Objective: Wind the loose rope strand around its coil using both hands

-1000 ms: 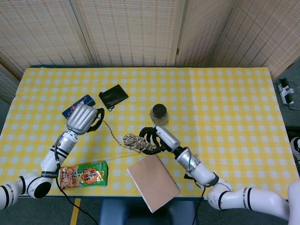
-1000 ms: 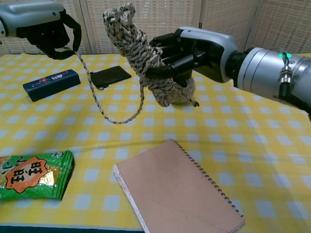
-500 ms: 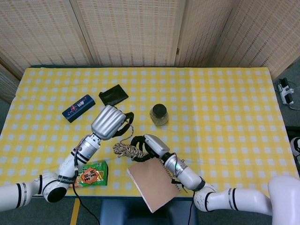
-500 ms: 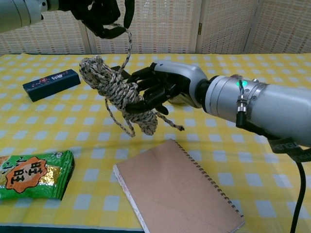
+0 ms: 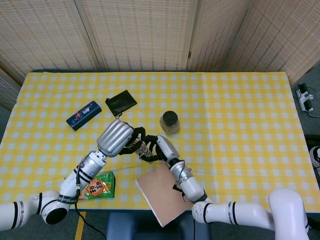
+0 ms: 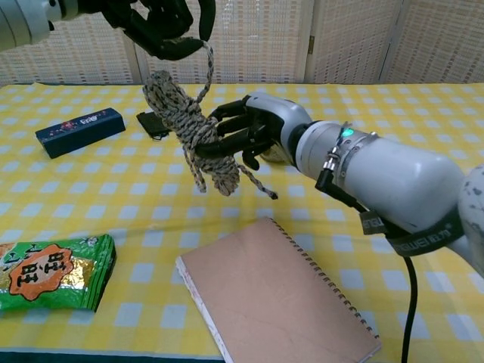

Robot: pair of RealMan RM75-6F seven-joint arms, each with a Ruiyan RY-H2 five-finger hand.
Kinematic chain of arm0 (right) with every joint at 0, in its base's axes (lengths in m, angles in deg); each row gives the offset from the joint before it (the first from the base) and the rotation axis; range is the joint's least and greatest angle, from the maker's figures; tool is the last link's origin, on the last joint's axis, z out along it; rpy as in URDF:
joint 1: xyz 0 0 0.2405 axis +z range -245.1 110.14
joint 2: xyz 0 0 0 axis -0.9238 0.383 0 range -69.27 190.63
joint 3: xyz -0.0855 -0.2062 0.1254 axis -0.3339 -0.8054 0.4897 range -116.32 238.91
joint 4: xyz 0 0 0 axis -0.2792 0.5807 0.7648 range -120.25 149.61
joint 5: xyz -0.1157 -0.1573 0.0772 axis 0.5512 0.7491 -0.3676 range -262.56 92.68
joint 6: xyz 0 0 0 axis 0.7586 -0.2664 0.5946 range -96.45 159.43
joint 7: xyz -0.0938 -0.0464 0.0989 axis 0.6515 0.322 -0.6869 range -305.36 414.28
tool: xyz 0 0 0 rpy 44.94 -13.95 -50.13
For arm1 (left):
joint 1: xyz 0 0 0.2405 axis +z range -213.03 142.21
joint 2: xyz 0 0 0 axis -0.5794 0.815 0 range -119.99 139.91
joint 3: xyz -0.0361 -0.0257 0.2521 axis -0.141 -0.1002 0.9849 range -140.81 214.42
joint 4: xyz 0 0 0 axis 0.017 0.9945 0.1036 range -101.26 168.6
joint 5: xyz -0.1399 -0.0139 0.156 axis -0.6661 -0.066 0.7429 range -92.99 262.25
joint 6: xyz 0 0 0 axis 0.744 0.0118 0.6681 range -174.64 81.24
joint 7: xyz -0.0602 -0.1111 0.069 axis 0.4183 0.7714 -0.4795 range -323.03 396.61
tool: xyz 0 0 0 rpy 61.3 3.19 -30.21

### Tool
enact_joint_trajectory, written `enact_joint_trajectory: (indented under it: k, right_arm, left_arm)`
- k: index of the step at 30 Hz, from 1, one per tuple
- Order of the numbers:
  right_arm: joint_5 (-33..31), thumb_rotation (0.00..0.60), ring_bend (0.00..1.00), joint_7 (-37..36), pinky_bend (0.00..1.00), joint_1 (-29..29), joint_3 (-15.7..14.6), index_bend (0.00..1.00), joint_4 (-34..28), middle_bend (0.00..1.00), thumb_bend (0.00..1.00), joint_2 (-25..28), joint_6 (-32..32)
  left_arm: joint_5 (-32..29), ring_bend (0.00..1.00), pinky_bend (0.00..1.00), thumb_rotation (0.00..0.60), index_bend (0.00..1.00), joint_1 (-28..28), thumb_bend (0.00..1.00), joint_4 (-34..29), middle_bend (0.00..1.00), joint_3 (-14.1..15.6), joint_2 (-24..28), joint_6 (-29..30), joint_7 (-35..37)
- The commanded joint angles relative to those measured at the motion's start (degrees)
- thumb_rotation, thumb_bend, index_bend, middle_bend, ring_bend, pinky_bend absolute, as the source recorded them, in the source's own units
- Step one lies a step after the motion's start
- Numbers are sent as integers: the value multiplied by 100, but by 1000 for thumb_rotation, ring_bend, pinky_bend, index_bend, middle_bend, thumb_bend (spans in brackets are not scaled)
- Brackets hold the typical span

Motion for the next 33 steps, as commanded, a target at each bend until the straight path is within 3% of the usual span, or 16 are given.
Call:
enact_joint_trajectory:
  k: [1,10,18,33]
  right_arm:
    - [119,600,867,-363,807,-191,270,946,298,808,674,-356,433]
    - [699,600,867,-1287,816,-509,616,946,624,808,674,-506,685]
    - [1008,600,873,-2004,816,-765,825,946,413,809,673,-166,456]
    - [1586,600,870,-2667,816,-1018,782,946,189,809,673,225,313]
  left_arm:
    - [459,832,781,600,699,247,586,-173,912,198,203,179,487]
    - [1164,832,781,600,700,746,586,-109,912,764,580,433,1299]
    - [990,830,781,600,701,999,586,406,912,1071,638,238,1916]
    - [507,830,781,600,702,1021,586,1431,912,1087,387,-316,2486]
